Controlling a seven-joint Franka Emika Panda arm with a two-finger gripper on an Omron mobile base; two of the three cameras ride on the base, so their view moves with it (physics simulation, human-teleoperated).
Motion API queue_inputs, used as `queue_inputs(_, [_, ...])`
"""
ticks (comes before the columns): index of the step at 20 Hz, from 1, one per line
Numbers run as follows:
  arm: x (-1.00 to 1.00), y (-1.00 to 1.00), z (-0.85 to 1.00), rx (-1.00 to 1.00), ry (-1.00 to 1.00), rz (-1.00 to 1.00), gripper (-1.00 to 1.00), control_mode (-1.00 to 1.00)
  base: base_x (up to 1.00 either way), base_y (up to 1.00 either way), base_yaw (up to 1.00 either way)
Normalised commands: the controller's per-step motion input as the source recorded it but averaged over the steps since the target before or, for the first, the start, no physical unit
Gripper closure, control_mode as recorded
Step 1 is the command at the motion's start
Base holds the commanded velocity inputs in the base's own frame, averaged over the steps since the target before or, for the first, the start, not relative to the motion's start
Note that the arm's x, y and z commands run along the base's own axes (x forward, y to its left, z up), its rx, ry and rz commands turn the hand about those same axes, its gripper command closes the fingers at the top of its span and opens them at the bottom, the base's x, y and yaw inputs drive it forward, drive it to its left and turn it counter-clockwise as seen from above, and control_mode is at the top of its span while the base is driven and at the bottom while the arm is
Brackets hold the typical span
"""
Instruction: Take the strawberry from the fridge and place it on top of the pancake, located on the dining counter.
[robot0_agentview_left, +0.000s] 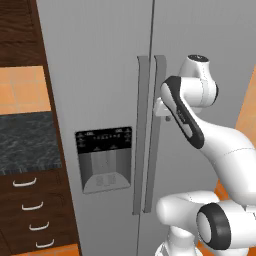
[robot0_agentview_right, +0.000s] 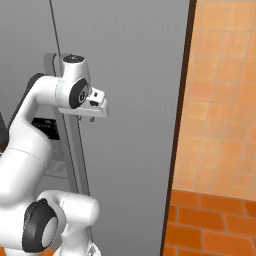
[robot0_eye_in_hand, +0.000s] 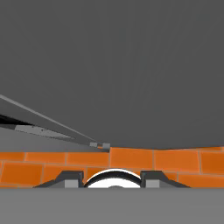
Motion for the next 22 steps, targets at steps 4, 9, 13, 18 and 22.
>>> queue_inputs(4, [0.00,0.00,0.00,0.00,0.00,0.00,-1.00,1.00,0.00,0.00,0.00])
queue_inputs(9, [0.00,0.00,0.00,0.00,0.00,0.00,-1.00,1.00,-0.19,0.00,0.00])
queue_inputs(13, [0.00,0.00,0.00,0.00,0.00,0.00,-1.00,1.00,-0.49,0.03,0.00])
queue_inputs(18, [0.00,0.00,0.00,0.00,0.00,0.00,-1.00,1.00,-0.09,0.38,0.00])
queue_inputs(22, [0.00,0.00,0.00,0.00,0.00,0.00,-1.00,1.00,0.00,0.52,0.00])
